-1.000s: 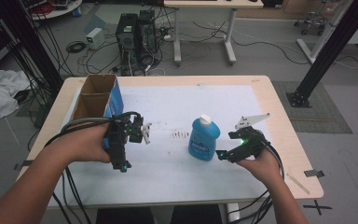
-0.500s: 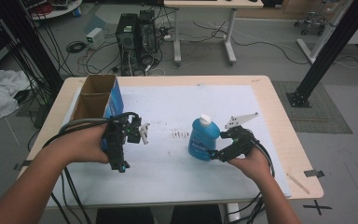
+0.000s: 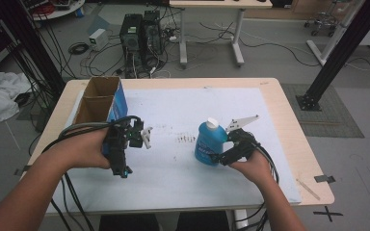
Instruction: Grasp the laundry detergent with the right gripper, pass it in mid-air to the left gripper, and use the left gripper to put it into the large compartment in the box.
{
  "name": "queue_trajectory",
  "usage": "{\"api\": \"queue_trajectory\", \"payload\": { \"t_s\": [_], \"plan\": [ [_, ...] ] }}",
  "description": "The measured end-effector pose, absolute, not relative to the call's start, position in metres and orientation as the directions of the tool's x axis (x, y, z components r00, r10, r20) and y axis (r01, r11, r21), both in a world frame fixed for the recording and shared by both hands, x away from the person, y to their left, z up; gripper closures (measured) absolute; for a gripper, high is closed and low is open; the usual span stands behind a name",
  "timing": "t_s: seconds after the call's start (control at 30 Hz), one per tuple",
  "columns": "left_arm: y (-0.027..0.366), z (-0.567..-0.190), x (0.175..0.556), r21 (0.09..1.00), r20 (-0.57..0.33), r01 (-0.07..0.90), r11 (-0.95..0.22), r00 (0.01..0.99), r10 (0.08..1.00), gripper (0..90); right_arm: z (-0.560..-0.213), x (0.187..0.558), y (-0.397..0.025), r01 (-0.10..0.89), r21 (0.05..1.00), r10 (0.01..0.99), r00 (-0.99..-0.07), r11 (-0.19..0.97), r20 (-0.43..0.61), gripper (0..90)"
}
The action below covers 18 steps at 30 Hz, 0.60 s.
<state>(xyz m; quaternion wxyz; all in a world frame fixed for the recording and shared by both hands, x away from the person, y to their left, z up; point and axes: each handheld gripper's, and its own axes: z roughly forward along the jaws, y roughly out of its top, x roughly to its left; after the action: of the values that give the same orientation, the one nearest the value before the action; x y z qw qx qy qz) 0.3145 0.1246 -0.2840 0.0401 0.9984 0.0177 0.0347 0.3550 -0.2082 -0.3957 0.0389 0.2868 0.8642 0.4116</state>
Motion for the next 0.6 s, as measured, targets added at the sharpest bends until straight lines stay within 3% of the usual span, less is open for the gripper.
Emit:
{"api": "queue_trajectory", "payload": {
  "t_s": [0.6],
  "plan": [
    [0.1274,-0.2846,0.3136,0.085,0.069,0.039,-0.996,0.997,0.045,1.7,-0.3998,0.3567,-0.1983,0.437,0.752,0.515,-0.843,0.493,0.153,4.0]
  ]
}}
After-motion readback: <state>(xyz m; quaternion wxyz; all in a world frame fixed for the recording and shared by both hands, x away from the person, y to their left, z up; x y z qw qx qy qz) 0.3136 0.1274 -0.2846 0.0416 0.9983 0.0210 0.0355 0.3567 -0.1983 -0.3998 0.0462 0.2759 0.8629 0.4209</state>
